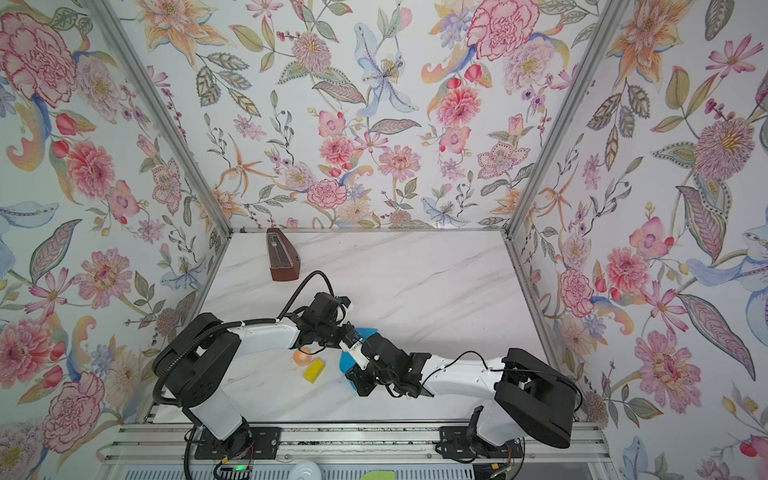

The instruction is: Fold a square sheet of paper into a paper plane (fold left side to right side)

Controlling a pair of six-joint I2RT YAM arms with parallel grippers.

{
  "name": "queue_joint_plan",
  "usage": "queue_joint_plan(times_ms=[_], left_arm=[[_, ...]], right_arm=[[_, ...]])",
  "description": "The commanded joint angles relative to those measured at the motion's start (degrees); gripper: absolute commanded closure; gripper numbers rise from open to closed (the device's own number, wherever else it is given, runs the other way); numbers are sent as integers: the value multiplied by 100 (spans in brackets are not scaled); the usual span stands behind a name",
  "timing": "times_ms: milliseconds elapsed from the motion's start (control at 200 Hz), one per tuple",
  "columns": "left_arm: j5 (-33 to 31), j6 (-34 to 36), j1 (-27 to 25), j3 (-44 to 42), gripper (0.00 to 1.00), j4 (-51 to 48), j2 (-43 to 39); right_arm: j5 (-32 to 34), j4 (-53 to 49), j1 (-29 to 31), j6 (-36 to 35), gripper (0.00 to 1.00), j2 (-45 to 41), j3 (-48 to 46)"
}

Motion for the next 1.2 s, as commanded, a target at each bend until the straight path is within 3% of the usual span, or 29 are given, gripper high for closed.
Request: queue_joint_plan(times_ms=[0, 480, 1196], left_arm=[[-73, 202, -25, 170, 100, -167, 240], [-128, 184, -30, 62, 100, 64, 479], [-189, 381, -6, 138, 100, -163, 541]], right_arm=[[-68, -5, -239, 255, 100, -150, -136], [-183, 114, -1077, 350, 100, -126, -535], [-273, -14, -1599, 140, 100, 375, -334]])
